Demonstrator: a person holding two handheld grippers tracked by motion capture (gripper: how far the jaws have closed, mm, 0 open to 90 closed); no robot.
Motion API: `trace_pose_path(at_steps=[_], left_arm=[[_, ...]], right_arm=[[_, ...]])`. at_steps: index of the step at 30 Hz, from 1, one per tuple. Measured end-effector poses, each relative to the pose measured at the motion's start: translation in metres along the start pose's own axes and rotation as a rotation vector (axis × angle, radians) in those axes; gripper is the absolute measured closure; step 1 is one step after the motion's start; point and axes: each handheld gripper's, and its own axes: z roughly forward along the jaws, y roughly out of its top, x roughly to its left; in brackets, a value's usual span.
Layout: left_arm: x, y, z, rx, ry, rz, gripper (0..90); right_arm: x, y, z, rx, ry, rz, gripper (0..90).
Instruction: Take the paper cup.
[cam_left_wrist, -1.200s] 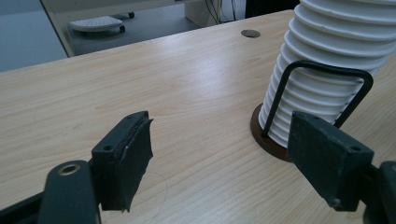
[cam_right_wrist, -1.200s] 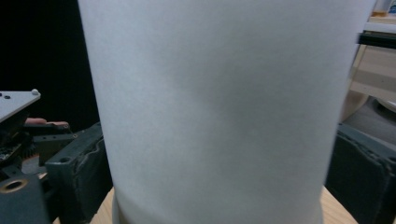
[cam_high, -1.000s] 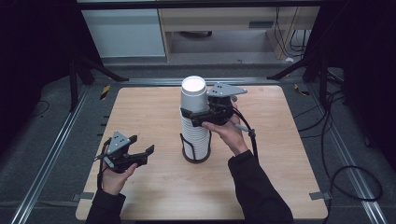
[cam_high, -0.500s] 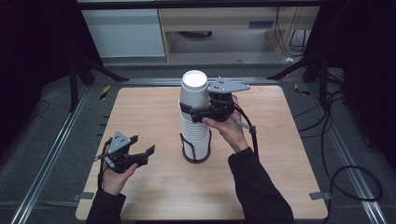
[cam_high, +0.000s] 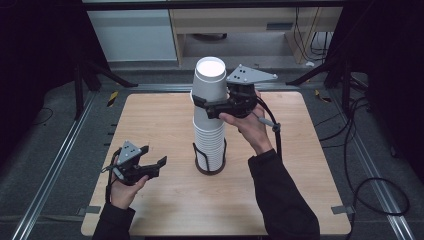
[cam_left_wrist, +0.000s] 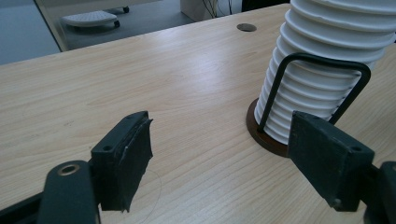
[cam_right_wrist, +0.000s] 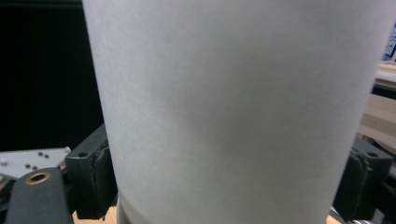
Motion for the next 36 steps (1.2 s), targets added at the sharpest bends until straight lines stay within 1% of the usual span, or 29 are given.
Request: trace_pose_path(at_steps=[4, 6, 9, 10, 14, 15, 17, 18, 19, 20, 21, 22, 23, 24, 25, 26, 27, 28, 30, 31, 32, 36], left_arm=[[0.000, 0.000, 0.000, 0.000, -0.003, -0.001, 21.2], [0.000, 0.000, -0.001, 0.000, -0.004, 0.000, 21.2], [0.000, 0.000, -0.001, -0.003, -0.004, -0.001, 21.2], [0.000, 0.000, -0.002, -0.003, -0.003, 0.000, 21.2], [0.000, 0.000, -0.001, -0.003, -0.005, 0.000, 21.2], [0.000, 0.000, -0.001, -0.003, -0.005, 0.000, 21.3], [-0.001, 0.000, -0.001, 0.001, -0.006, 0.004, 21.3], [-0.001, 0.000, 0.000, 0.001, -0.007, 0.003, 21.4], [-0.001, 0.000, 0.000, 0.001, -0.007, 0.003, 21.4], [-0.002, 0.000, 0.000, 0.002, -0.007, 0.006, 21.4], [-0.002, 0.000, 0.000, 0.002, -0.007, 0.006, 21.5], [-0.002, 0.000, 0.000, 0.003, -0.009, 0.005, 21.5], [-0.002, 0.000, 0.000, 0.003, -0.008, 0.006, 21.5], [-0.003, 0.000, 0.000, 0.005, -0.010, 0.006, 21.5], [-0.003, 0.000, 0.000, 0.009, -0.010, 0.011, 21.5], [-0.003, 0.000, 0.000, 0.009, -0.010, 0.011, 21.5], [-0.004, 0.000, 0.001, 0.012, -0.011, 0.013, 21.5], [-0.004, 0.000, 0.001, 0.013, -0.013, 0.013, 21.5], [-0.005, 0.000, 0.002, 0.014, -0.015, 0.016, 21.6], [-0.005, 0.000, 0.002, 0.014, -0.015, 0.016, 21.6], [-0.006, 0.000, 0.003, 0.017, -0.015, 0.018, 21.6], [-0.007, -0.001, 0.004, 0.022, -0.017, 0.022, 21.6]], right_arm=[[0.002, 0.008, -0.002, -0.015, -0.006, -0.009, 13.5], [0.002, 0.016, -0.005, -0.027, -0.015, -0.022, 13.5], [0.003, 0.021, -0.008, -0.034, -0.023, -0.032, 13.5], [0.002, 0.024, -0.013, -0.043, -0.028, -0.037, 13.5], [-0.001, 0.025, -0.025, -0.043, -0.048, -0.049, 13.5], [-0.001, 0.025, -0.025, -0.043, -0.048, -0.049, 13.5], [-0.003, 0.024, -0.036, -0.039, -0.057, -0.051, 13.5], [-0.006, 0.021, -0.046, -0.031, -0.074, -0.060, 13.6], [-0.006, 0.021, -0.046, -0.031, -0.074, -0.060, 13.6], [-0.009, 0.017, -0.057, -0.028, -0.083, -0.057, 13.5], [-0.009, 0.017, -0.057, -0.028, -0.083, -0.057, 13.5], [-0.009, 0.014, -0.061, -0.027, -0.089, -0.057, 13.5], [-0.011, 0.008, -0.071, -0.019, -0.101, -0.054, 13.5], [-0.012, 0.005, -0.075, -0.019, -0.106, -0.051, 13.5], [-0.014, -0.003, -0.084, -0.008, -0.113, -0.047, 13.5], [-0.014, -0.003, -0.084, -0.008, -0.113, -0.047, 13.5], [-0.015, -0.006, -0.087, -0.003, -0.119, -0.045, 13.5], [-0.016, -0.018, -0.097, 0.018, -0.130, -0.040, 13.5], [-0.018, -0.027, -0.104, 0.025, -0.138, -0.033, 13.5], [-0.018, -0.027, -0.104, 0.025, -0.138, -0.033, 13.5], [-0.019, -0.039, -0.111, 0.028, -0.136, -0.015, 13.5], [-0.019, -0.059, -0.118, 0.059, -0.137, -0.012, 13.5]])
